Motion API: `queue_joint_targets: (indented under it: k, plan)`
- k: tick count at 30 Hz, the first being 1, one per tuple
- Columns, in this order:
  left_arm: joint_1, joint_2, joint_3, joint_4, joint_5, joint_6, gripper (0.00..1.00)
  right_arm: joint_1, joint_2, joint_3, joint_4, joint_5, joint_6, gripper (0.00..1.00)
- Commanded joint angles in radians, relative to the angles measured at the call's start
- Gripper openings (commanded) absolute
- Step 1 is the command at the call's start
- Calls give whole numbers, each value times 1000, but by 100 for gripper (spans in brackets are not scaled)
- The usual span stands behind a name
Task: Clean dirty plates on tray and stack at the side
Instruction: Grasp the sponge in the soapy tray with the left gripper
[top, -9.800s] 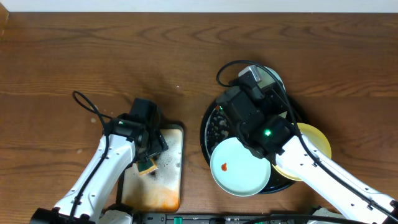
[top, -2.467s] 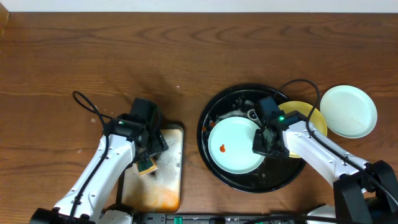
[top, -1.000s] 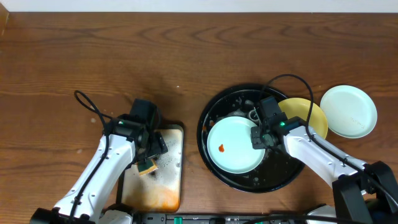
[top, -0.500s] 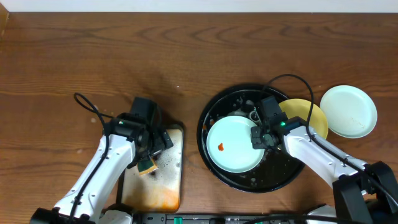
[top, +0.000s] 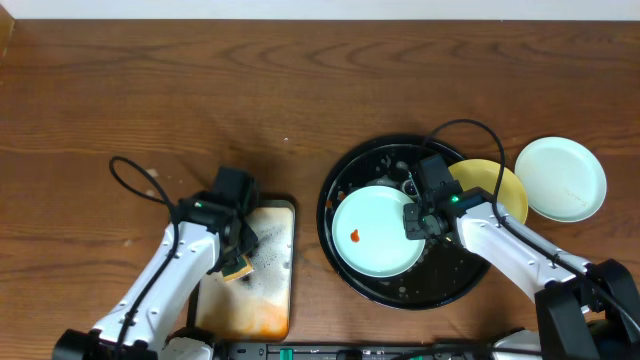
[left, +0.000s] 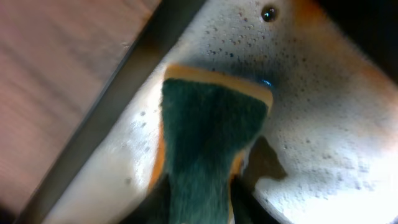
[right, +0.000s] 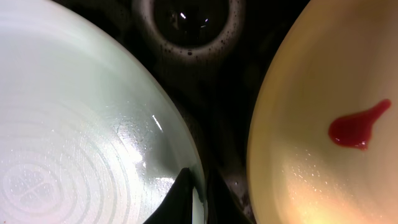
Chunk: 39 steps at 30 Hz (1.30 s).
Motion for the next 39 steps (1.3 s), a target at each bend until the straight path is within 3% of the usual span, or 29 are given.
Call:
queue_joint_targets:
  k: [1, 9, 11, 15, 18, 21, 23, 28, 36, 37, 39]
  plan:
    - [2, 22, -84, 62, -26, -9, 8, -2, 17, -26, -11, 11, 19, 4]
    - [2, 61, -159, 173, 6, 0, 8, -2, 17, -26, -10, 11, 19, 4]
    - [2, 59, -145, 172, 51, 89, 8, -2, 17, -26, -10, 10, 19, 4]
    - [2, 51, -34, 82, 144, 174, 17, -2, 17, -26, -11, 11, 19, 4]
    - [0, 50, 92, -46, 162, 201, 32, -2, 17, -26, -11, 10, 23, 3]
    - [0, 50, 133, -107, 161, 203, 49, -2, 17, -26, -11, 10, 23, 3]
    - [0, 51, 124, -126, 130, 168, 52, -2, 17, -26, -11, 10, 23, 3]
    - [1, 53, 65, -137, -23, 42, 52, -2, 17, -26, -12, 10, 31, 3]
    - [0, 98, -64, 50, -29, 51, 51, -2, 17, -26, -11, 10, 34, 3]
    - [0, 111, -82, 74, -27, 56, 50, -2, 17, -26, -11, 10, 34, 3]
    - [0, 131, -93, 97, -3, 60, 37, -2, 17, -26, -11, 10, 34, 3]
